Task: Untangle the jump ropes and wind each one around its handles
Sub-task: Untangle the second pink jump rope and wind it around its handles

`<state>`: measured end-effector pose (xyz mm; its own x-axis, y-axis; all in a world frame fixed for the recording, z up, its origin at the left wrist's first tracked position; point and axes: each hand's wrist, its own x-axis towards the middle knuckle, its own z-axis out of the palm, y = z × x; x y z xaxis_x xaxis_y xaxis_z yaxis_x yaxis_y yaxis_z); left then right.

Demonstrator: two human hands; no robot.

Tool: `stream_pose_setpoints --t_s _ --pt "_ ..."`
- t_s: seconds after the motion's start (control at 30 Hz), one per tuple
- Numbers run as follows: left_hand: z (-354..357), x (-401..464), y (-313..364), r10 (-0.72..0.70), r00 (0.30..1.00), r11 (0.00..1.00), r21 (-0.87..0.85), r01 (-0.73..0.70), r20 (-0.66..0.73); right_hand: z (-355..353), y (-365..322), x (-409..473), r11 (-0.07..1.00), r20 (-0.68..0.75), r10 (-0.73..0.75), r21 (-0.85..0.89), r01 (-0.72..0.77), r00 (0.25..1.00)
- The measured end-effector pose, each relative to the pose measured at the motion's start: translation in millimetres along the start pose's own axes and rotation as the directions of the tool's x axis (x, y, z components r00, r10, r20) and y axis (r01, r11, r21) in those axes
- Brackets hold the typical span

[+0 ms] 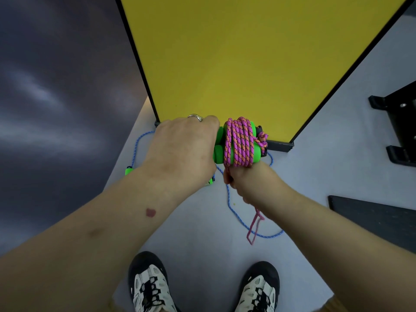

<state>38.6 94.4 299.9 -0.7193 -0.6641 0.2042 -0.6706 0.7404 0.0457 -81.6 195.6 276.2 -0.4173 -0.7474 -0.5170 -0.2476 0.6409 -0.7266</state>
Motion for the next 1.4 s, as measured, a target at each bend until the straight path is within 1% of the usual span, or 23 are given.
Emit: stream_pose_setpoints --t_s 0.07,0.13,0.27,0.33,0.47,0.53,0.63,0.77,0.83,0.93,1.03,1.13,1.2,1.3,1.4 --pt "0.9 0.8 -1.1 -0.014 1.000 1.000 0.010 0.014 -0.009 1.9 -4.3 -6.8 0.998 0.020 -0.048 -0.049 0.049 0.999" --pt "1.8 1.4 -2.7 -0.015 1.000 1.000 0.014 0.015 -0.012 5.1 -14.0 -17.7 0.985 0.050 -0.098 -0.140 0.104 0.994" --pt "3.8 2.0 -6.7 -0.025 0.999 0.999 0.030 0.025 0.021 4.5 -34.5 -31.1 0.943 0.131 -0.151 -0.278 0.183 0.980" --pt "3.9 1.9 -6.9 -0.026 0.998 0.999 0.030 0.024 0.056 -1.5 -43.7 -35.5 0.916 0.140 -0.168 -0.344 0.207 0.976" --pt "2.0 3.0 -6.3 -0.028 0.999 1.000 0.016 0.027 0.045 -21.6 -60.2 -35.4 0.863 0.139 -0.206 -0.440 0.247 0.969" --pt "2.7 2.6 -5.9 -0.027 0.998 0.999 0.021 0.025 0.056 -32.8 -66.4 -33.5 0.841 0.162 -0.213 -0.471 0.265 0.964" --pt "6.5 0.9 -6.7 0.006 0.998 1.000 0.017 -0.007 0.062 -49.2 -76.3 -33.6 0.827 0.207 -0.190 -0.494 0.270 0.960" --pt "7.4 0.1 -5.5 0.094 0.988 0.996 -0.016 -0.093 0.126 -65.6 -88.3 -31.1 0.765 0.170 -0.233 -0.576 0.288 0.958" --pt "5.9 -0.6 -5.3 0.127 0.982 0.992 -0.037 -0.123 0.137 -69.8 -89.7 -28.7 0.749 0.157 -0.244 -0.596 0.289 0.957" --pt "2.7 0.6 -9.3 0.123 0.981 0.991 -0.066 -0.114 0.149 -72.0 -86.5 -24.4 0.720 0.158 -0.266 -0.623 0.305 0.951" --pt "-1.9 2.1 -9.4 0.118 0.981 0.993 -0.028 -0.115 0.154 -72.1 -85.1 -21.0 0.709 0.172 -0.280 -0.626 0.325 0.944" --pt "-3.2 -0.2 -5.9 0.087 0.989 0.996 0.022 -0.090 0.116 -74.5 -82.8 -12.4 0.711 0.130 -0.369 -0.599 0.369 0.920" --pt "-1.1 0.1 -5.8 0.083 0.993 0.997 -0.006 -0.083 0.088 -76.8 -81.5 -4.8 0.723 0.079 -0.419 -0.574 0.384 0.905" --pt "3.1 3.1 -7.8 0.101 0.992 0.994 -0.052 -0.097 0.076 -79.9 -79.7 6.2 0.734 0.043 -0.473 -0.534 0.420 0.880" --pt "4.1 4.6 -8.9 0.111 0.989 0.989 -0.111 -0.100 0.093 -81.7 -78.2 14.7 0.745 0.052 -0.509 -0.474 0.470 0.859"
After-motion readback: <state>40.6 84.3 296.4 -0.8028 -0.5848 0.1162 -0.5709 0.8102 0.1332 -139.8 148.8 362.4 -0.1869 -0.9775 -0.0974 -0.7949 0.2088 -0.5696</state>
